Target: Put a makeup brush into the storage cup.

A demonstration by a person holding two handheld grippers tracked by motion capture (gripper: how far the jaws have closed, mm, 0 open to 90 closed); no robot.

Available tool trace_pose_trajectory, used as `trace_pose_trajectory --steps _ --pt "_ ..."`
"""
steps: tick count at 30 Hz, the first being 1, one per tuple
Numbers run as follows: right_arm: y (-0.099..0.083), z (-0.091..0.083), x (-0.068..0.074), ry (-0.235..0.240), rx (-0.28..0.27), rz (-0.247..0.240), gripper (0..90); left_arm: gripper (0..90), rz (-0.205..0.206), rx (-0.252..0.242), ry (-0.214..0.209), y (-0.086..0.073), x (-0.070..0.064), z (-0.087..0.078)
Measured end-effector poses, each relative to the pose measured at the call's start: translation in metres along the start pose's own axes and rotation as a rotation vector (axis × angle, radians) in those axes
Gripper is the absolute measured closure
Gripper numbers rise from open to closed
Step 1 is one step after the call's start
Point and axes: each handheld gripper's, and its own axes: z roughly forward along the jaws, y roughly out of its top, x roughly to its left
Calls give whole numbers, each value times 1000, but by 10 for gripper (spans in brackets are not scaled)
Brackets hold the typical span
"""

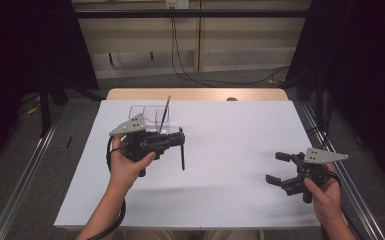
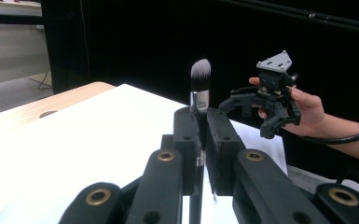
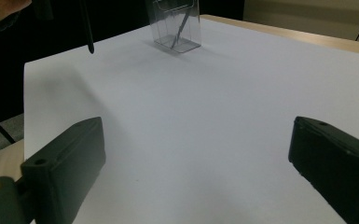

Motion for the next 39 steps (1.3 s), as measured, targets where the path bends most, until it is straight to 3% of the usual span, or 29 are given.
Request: trace_pose_trajectory --steps 15,39 --pt "-2 -2 -1 0 7 -9 34 839 -13 2 48 13 16 -12" --pt "-3 -3 -2 5 1 -7 34 839 -6 9 120 34 41 -8"
